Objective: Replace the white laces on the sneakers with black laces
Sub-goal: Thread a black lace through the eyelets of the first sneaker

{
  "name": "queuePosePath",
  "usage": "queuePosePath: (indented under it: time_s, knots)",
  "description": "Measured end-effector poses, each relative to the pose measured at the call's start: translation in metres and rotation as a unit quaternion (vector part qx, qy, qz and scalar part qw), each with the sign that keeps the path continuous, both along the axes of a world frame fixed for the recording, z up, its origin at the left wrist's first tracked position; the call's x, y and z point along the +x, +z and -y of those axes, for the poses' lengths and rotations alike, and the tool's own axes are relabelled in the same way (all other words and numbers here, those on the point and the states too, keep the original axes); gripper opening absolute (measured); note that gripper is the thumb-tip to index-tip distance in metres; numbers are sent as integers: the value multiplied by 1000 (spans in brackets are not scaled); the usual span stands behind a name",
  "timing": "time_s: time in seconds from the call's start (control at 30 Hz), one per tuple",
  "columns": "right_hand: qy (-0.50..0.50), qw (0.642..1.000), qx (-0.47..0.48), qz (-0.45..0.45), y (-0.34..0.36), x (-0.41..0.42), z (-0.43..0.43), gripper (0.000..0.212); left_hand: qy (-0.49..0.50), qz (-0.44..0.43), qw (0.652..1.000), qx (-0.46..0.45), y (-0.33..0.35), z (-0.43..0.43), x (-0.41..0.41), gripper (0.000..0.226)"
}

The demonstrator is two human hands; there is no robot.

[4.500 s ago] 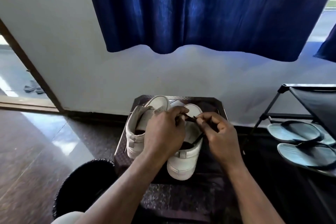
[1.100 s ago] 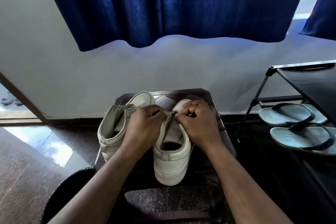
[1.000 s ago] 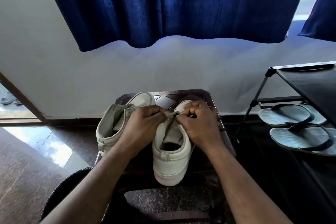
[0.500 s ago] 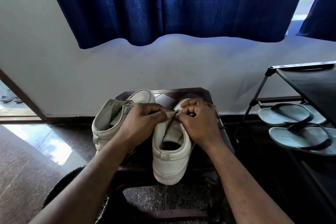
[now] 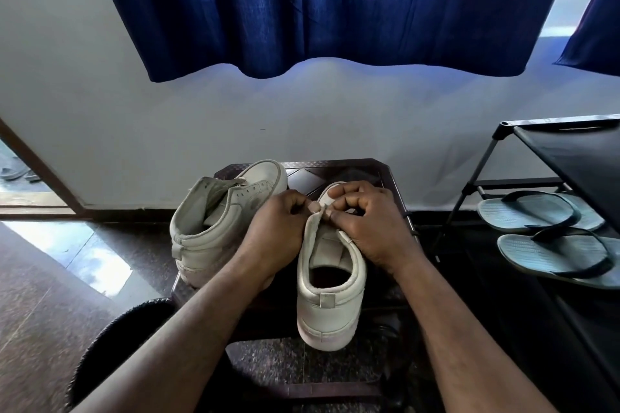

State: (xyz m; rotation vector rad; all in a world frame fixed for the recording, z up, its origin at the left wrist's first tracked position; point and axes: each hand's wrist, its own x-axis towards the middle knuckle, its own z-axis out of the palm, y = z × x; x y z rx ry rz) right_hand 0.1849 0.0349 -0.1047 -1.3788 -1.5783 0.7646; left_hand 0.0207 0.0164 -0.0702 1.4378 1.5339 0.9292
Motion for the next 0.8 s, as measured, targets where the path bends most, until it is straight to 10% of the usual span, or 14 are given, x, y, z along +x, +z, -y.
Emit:
queuePosePath:
  time_s: [0.23, 0.57, 0.8]
  knots:
    - [22, 999, -9, 23, 4, 3, 3, 15, 128, -99, 987, 4, -2, 2, 0, 20]
    - [37, 999, 4, -6, 4, 4, 2, 13, 15, 5, 1000, -11, -4, 3, -7, 14]
    - [46, 998, 6, -34, 6, 5, 1, 18, 23, -283, 958, 30, 1, 8, -9, 16]
